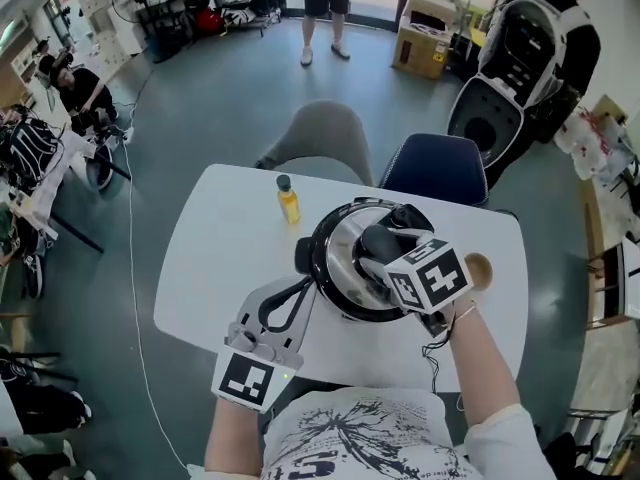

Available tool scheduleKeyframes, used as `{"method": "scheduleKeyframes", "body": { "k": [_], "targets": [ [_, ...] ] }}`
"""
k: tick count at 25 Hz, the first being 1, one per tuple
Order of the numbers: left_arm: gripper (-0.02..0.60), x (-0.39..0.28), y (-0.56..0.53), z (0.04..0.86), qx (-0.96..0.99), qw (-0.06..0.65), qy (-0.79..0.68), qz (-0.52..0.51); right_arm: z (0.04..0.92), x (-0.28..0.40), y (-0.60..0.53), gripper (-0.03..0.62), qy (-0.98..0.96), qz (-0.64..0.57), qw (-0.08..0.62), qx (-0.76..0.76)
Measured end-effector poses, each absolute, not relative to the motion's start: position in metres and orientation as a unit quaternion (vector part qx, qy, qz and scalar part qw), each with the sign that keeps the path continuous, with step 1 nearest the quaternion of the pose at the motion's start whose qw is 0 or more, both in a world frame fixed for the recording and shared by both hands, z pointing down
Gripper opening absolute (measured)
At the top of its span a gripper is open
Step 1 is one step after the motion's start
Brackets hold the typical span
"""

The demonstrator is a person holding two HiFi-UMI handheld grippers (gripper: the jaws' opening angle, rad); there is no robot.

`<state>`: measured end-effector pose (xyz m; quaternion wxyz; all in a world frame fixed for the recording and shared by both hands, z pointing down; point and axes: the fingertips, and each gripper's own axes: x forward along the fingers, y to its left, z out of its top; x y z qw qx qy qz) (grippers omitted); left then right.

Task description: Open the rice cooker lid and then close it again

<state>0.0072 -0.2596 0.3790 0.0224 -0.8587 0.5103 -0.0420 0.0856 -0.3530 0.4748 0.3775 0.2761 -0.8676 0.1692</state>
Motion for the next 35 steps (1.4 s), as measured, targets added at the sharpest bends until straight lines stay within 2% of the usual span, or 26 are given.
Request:
{"method": "scheduleKeyframes", "body": {
  "k": [16,27,29,31,35],
  "targets": [
    [0.014,0.008,-0.273,0.391,-0.855,0.012,0.516,-0.048,0.49,0.075,-0.371,0.299,-0.864,0.174,0.387,0.27],
    [0.014,0.007,-0.265,0.388,-0.857,0.015,0.514,-0.044,0.488,0.075,-0.367,0.302,-0.872,0.166,0.359,0.289],
    [0.014,0.006,-0.262,0.383,-0.856,0.017,0.515,-0.039,0.482,0.075,-0.364,0.323,-0.876,0.164,0.346,0.292],
    [0.014,0.006,-0.258,0.376,-0.857,0.018,0.514,-0.036,0.476,0.075,-0.359,0.372,-0.878,0.162,0.339,0.297],
    [0.014,0.007,-0.244,0.366,-0.863,0.026,0.503,-0.042,0.453,0.082,-0.356,0.36,-0.878,0.122,0.315,0.339]
  ]
}}
